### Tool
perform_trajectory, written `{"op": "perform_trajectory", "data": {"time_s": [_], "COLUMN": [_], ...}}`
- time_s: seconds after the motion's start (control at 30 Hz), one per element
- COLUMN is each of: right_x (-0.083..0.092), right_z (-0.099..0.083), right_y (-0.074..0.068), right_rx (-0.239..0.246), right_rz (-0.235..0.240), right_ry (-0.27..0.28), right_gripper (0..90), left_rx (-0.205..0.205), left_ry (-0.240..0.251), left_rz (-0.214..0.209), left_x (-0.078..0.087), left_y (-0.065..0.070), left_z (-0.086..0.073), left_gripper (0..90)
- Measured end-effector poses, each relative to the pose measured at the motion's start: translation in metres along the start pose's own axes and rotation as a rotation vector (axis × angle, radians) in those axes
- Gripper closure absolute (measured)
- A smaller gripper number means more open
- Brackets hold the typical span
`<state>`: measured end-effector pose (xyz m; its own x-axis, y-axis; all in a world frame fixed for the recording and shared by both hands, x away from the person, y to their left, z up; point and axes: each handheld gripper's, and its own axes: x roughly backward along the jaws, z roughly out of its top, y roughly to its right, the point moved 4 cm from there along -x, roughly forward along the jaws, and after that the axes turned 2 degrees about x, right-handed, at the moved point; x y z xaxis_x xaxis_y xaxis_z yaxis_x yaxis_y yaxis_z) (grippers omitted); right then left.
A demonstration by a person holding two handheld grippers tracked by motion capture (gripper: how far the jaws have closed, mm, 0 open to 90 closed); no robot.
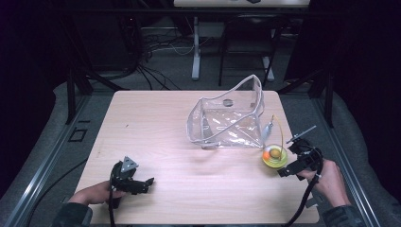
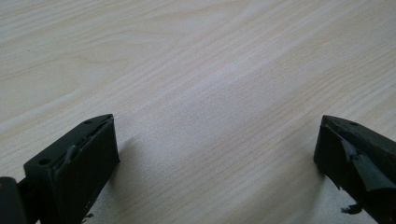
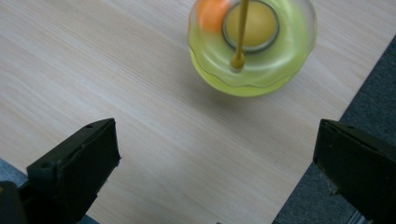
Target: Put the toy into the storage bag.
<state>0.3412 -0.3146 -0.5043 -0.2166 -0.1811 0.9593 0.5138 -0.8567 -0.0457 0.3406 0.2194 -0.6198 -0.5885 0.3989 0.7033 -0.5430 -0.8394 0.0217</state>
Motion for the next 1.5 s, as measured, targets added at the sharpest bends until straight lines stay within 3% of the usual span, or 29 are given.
{"op": "perform_trajectory", "data": {"time_s": [0.9,1.03,1.07,1.23,1.3,1.47,1.5], "right_x": [0.034,0.04,0.041,0.042,0.043,0.042,0.043], "right_z": [0.055,0.06,0.061,0.064,0.066,0.068,0.071], "right_y": [0.005,0.004,0.002,0.0,0.001,0.001,0.0], "right_rx": [0.036,0.055,0.057,0.058,0.057,0.048,0.054], "right_rz": [-0.004,-0.014,-0.021,-0.02,-0.07,-0.068,-0.073], "right_ry": [0.085,0.089,0.099,0.096,0.084,0.08,0.081], "right_gripper": [0.6,8.7,16.8,30.4,36.5,42.9,47.5], "left_rx": [0.0,0.001,0.001,0.0,0.001,0.001,0.001], "left_ry": [0.001,0.002,0.001,0.001,0.002,0.002,0.001], "left_rz": [0.002,0.003,0.003,0.002,0.002,0.003,0.003], "left_x": [0.0,0.0,0.0,0.0,0.0,0.0,0.0], "left_y": [0.0,0.0,0.0,0.0,0.0,0.0,0.0], "left_z": [0.0,0.0,0.0,0.0,0.0,0.0,0.0], "left_gripper": [0.0,0.0,0.0,0.0,0.0,0.0,0.0]}}
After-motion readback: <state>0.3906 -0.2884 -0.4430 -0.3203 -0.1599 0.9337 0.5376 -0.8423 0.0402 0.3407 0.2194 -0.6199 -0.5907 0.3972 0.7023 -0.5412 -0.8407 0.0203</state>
